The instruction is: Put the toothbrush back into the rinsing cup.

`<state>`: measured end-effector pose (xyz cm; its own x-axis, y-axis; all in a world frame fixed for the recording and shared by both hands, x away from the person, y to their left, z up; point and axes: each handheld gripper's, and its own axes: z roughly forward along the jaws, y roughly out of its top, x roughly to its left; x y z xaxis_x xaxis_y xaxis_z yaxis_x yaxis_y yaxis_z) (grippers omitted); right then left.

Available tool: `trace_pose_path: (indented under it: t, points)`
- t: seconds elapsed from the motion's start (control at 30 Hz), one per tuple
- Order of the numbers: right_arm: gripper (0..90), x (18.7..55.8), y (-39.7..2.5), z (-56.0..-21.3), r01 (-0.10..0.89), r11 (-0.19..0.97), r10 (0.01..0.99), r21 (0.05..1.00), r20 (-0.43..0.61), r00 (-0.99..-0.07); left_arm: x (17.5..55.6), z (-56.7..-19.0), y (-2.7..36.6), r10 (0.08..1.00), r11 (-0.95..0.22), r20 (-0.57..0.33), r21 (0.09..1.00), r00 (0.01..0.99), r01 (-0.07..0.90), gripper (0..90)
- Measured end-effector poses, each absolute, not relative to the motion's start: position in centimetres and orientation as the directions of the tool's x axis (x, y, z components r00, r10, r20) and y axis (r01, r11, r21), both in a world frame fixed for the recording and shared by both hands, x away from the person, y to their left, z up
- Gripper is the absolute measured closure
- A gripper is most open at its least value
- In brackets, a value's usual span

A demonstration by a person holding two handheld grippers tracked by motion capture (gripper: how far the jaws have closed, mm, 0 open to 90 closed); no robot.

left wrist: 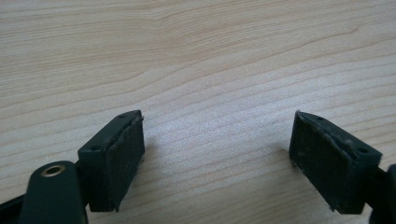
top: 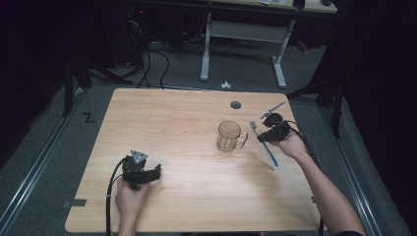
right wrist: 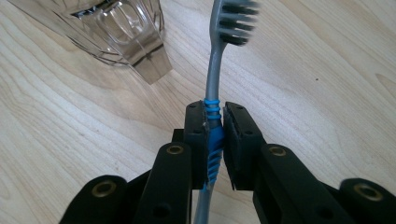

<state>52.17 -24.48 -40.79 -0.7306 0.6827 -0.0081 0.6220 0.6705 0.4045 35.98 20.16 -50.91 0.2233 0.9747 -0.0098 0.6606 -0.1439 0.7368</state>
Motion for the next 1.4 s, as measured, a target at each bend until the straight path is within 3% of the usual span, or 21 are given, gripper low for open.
trace_pose_path:
  t: [1.4]
  points:
    - [80.3, 49.8, -25.3, -37.8, 0.554, 0.577, 0.662, 0.600, 0.054, -0.747, 36.0, -50.9, 20.2, 0.975, -0.144, -0.010, 0.737, 0.223, 0.661, 18.6]
